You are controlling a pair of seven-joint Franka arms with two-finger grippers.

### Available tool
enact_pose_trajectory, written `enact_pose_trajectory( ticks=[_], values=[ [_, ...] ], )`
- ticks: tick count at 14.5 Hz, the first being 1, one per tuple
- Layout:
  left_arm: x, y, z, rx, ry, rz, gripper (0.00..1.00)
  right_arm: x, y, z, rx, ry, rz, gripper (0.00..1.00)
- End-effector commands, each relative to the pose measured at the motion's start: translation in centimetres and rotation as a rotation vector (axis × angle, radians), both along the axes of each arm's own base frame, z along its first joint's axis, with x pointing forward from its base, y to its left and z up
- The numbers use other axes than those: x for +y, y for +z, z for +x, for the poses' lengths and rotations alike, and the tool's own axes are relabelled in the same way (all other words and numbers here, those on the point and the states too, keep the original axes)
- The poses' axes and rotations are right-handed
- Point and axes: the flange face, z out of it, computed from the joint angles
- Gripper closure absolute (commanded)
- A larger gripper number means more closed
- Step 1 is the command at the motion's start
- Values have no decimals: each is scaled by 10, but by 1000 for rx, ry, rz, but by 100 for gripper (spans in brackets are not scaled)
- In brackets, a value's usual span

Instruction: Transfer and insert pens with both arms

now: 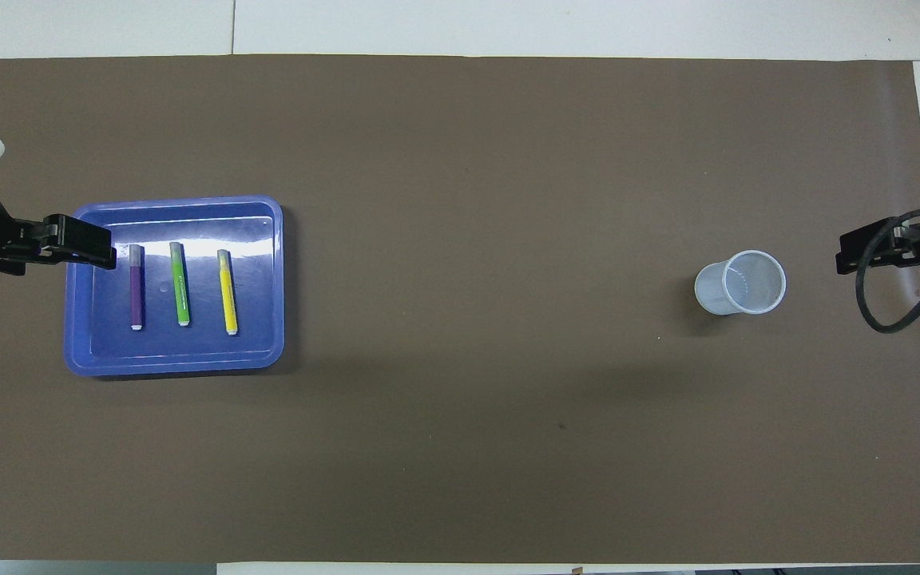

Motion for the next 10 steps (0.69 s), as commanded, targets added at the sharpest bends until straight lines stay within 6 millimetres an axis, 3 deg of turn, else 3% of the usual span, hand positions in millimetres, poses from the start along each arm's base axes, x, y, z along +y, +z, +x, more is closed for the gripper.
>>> enact_pose_trajectory(
  ticks=[1,10],
  values=[
    [-1,3,-2,-11,8,-13,0,0,0,-4,-2,-12,9,0],
    [0,2,-2,-9,10,-13,0,0,0,-4,-2,-12,9,0]
  ],
)
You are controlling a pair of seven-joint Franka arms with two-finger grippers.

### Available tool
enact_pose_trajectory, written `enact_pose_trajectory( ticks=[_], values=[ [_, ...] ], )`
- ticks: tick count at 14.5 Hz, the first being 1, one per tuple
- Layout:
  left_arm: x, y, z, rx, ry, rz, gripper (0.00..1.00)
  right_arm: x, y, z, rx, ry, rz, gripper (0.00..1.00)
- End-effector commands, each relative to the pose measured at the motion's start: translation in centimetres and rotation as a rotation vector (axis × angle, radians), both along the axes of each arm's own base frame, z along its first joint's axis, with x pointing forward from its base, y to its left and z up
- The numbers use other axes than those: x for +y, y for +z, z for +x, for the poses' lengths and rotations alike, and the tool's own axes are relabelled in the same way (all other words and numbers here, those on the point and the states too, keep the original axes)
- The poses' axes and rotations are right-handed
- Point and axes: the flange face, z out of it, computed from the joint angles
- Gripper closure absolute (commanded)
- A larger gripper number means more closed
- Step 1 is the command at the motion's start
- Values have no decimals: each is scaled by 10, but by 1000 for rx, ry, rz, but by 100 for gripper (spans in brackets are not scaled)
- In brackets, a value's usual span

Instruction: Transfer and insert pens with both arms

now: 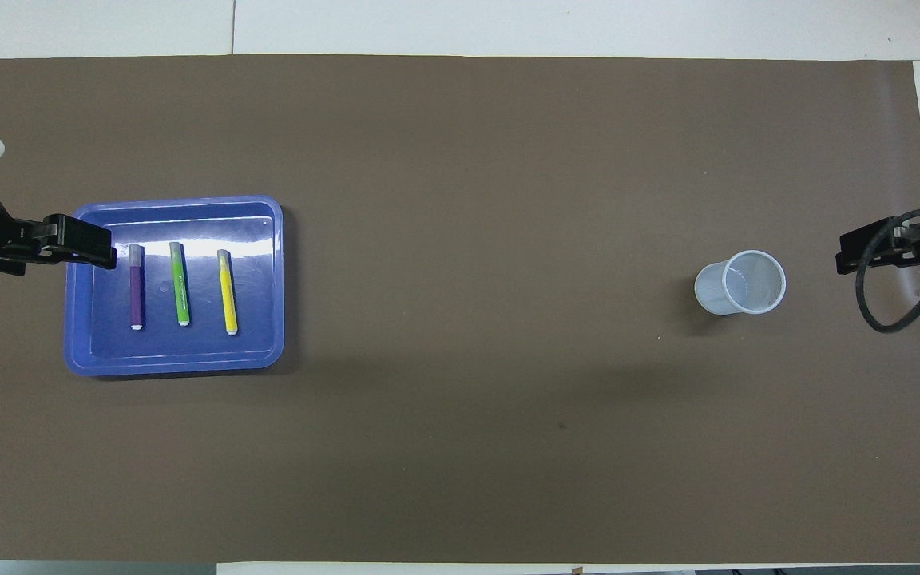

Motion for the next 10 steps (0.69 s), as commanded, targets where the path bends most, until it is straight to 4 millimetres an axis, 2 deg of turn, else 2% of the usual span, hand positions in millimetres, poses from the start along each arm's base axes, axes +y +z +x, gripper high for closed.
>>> enact_pose_trajectory(
  ticks=[1,10],
  values=[
    [1,2,-2,-12,11,-13,0,0,1,-4,-4,-12,9,0],
    [8,-7,-7,9,13,-11,0,0,0,-4,-2,-12,9,0]
  ],
)
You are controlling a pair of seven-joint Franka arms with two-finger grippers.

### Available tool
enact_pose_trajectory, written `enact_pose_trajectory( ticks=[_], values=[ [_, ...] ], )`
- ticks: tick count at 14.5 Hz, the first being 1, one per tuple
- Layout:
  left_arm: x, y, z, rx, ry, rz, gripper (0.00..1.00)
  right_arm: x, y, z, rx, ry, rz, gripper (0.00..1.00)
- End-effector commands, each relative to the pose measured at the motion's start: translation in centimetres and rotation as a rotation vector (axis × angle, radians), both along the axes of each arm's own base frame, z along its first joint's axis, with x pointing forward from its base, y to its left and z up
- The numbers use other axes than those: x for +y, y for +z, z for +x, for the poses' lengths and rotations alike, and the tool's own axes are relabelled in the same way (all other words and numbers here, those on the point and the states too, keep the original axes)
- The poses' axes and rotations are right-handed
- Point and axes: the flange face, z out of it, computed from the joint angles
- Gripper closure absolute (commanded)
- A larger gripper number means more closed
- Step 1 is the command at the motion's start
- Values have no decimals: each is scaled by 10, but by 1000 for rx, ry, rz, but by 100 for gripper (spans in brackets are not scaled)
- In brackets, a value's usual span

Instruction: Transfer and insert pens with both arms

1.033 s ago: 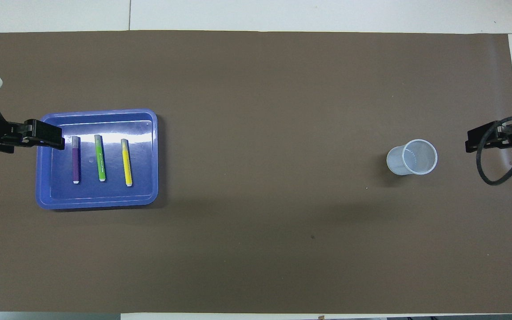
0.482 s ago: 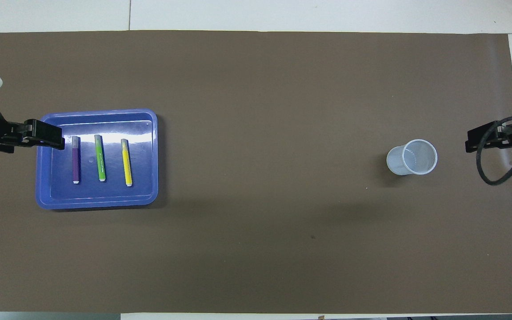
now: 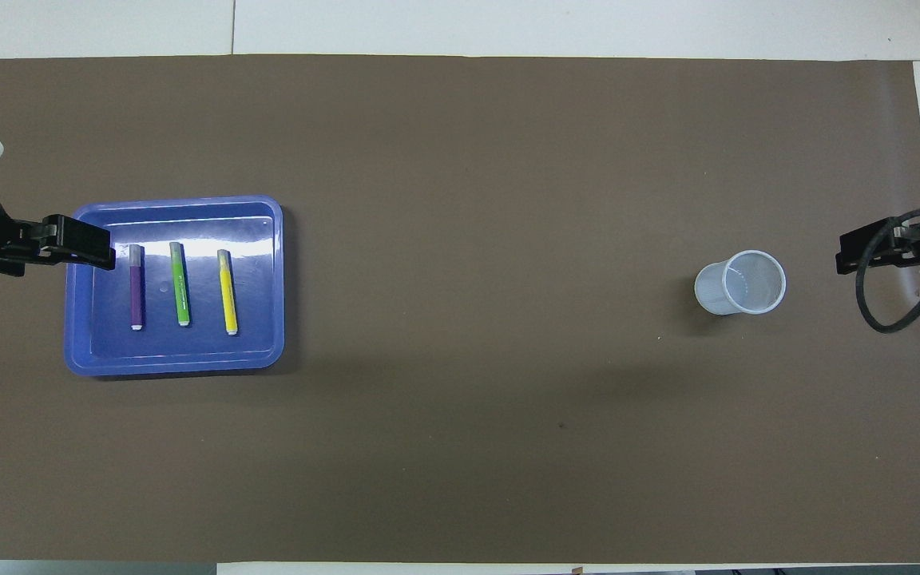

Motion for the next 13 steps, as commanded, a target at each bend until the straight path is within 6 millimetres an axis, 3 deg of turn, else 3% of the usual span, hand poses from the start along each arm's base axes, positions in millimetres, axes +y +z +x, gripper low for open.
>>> enact_pose_trajectory(
  ticks=[1,7,9,11,13],
  values=[
    [10,-11,-8,14,8,-11,0,0,0,-4,-2,-12,9,0],
    [73,-94,1,23,-24,-20,0,0,0,-4,-2,-12,9,0],
    [105,-148,9,32,-7,-24,0,0,0,-4,-2,-12,9,0],
    [137,-189,16,33,12,-26,0,0,1,-4,-4,-12,9,0],
    [141,-225,28,26,-7,-28,0,0,0,-4,-2,-12,9,0]
  ],
)
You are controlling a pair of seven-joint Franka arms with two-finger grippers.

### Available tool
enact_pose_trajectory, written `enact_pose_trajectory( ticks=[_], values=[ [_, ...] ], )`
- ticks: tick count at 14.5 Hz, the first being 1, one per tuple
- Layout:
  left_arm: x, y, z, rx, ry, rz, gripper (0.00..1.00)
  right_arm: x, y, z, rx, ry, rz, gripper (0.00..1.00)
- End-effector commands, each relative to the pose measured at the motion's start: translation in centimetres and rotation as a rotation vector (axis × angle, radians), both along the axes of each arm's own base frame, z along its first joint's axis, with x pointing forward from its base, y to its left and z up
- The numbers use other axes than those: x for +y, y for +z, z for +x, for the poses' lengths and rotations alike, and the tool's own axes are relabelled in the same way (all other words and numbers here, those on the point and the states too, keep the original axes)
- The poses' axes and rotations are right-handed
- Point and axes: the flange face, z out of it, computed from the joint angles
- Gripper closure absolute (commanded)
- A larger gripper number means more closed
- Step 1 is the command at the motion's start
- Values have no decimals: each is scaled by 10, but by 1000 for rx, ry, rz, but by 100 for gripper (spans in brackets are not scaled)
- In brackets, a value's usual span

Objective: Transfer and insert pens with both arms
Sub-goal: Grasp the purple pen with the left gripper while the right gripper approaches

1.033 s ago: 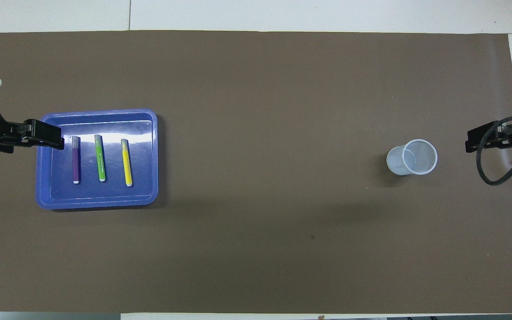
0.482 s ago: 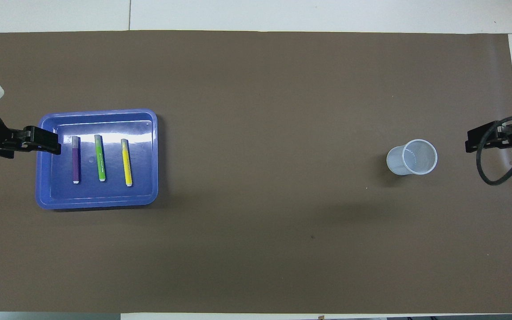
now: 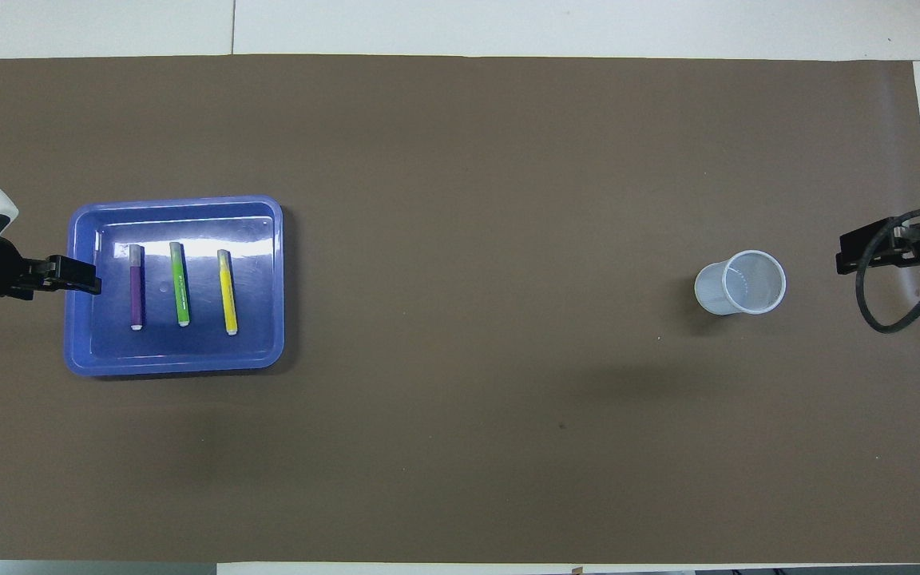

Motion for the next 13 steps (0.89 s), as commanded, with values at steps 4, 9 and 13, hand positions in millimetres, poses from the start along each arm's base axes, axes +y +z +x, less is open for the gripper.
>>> enact_pose_trajectory(
  ticks=[4,9,13],
  values=[
    [-14,-77,22,-15,-44,-12,0,-1,-1,-7,19,-10,10,0],
    [-24,-97,28,-22,-59,-12,6,0,-3,-10,44,-8,9,0],
    [-21,-112,33,-32,-103,-6,15,9,5,-15,40,14,10,0]
  ],
)
